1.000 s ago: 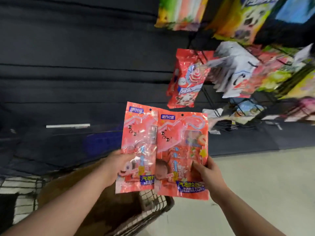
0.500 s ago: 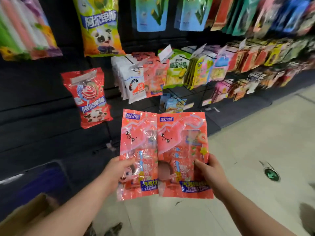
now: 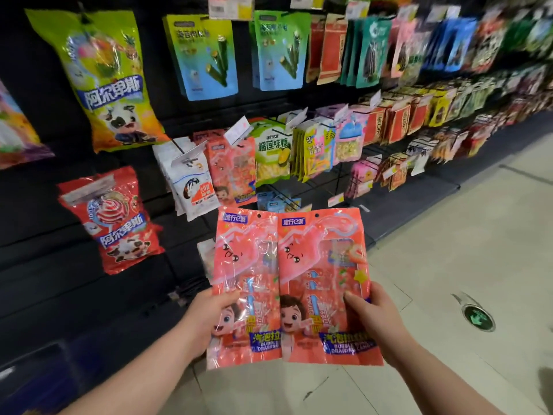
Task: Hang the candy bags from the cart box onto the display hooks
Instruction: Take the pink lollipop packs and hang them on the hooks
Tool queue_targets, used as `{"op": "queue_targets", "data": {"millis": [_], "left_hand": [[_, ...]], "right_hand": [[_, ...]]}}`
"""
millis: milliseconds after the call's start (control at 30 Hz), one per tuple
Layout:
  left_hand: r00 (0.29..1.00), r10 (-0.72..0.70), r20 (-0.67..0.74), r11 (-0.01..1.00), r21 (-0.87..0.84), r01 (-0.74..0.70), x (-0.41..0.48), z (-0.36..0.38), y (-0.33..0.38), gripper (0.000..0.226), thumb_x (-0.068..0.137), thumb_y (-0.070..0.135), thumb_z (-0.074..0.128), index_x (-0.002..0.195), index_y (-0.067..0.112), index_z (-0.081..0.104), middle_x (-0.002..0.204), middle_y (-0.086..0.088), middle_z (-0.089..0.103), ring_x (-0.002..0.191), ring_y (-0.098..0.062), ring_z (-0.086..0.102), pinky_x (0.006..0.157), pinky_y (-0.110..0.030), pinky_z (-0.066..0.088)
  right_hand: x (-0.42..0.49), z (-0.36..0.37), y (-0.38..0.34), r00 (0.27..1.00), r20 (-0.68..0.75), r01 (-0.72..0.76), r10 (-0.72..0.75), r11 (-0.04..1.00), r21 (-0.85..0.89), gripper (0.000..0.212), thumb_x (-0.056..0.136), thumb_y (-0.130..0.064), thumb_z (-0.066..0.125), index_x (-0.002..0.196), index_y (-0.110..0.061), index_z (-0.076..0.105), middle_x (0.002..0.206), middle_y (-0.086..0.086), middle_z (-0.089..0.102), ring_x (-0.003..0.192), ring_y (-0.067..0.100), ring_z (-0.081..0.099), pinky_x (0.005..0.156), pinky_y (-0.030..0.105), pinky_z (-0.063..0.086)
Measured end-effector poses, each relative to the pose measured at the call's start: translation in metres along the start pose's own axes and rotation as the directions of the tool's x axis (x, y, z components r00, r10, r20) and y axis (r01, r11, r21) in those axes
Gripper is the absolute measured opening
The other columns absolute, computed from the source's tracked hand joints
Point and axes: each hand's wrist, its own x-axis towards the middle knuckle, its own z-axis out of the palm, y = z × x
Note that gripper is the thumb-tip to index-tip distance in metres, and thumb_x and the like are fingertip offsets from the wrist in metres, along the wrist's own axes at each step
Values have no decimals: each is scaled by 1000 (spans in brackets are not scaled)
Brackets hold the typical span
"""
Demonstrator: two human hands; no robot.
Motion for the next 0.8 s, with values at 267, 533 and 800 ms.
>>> {"op": "queue_targets", "data": {"millis": [267,533,800], "left_hand": [[999,10,50,1000,-1,-10,59,32,21,19,88,11,65,100,-4,66,101,-30,70,101,-48,64,98,-62,45],[999,-3,39,999,-39,5,125,35,61,16,87,14,66,100,6,67,94,-20,74,95,-41,68,96,-60,48],[999,24,-49,996,-90,-28,165,15,78,18,90,10,63,105,1,67,103,-23,72,102,-42,65,101,-59,44]], "right_hand": [[60,-9,-23,998,-32,47,-51,994,-103,15,89,-16,64,103,-15,59,97,6,69,88,23,66,80,40,54],[148,18,-66,994,70,88,-81,989,-117,19,91,-18,63,108,-11,57,101,7,69,89,20,68,74,35,56],[213,61,-85,981,187,91,-58,982,-168,12,90,-28,63,97,-22,56,101,7,69,92,26,68,88,49,54]]}}
